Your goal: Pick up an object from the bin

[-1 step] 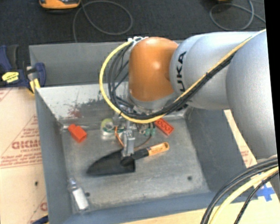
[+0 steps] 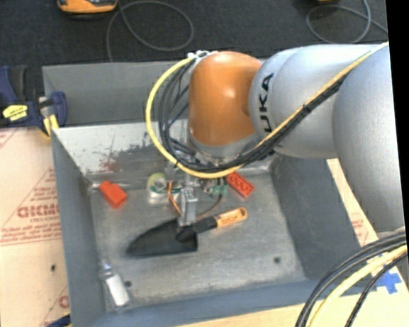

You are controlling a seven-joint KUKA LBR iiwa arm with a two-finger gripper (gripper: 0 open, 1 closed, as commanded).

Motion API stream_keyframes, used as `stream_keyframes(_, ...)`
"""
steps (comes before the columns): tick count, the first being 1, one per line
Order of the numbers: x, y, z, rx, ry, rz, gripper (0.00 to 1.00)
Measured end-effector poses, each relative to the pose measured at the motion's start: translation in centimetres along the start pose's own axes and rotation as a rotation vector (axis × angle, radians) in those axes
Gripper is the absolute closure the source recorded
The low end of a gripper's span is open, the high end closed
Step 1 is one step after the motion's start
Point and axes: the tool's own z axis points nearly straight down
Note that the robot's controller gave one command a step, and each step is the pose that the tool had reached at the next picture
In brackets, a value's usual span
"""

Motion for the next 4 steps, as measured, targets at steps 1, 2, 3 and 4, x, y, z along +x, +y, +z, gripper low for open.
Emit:
stream_keyframes(1,1.2,-0.8,3.8,0.001,-0.006,-0.054,0.00)
stream_keyframes(2,2.1,-1.7,8.6,-0.003,-0.012,-0.011,1.00)
stream_keyframes(3,2.1,-1.7,8.6,-0.003,-0.012,-0.011,1.00)
stream_keyframes(4,2.6,-1.9,-2.6,-0.003,-0.014,-0.038,1.00)
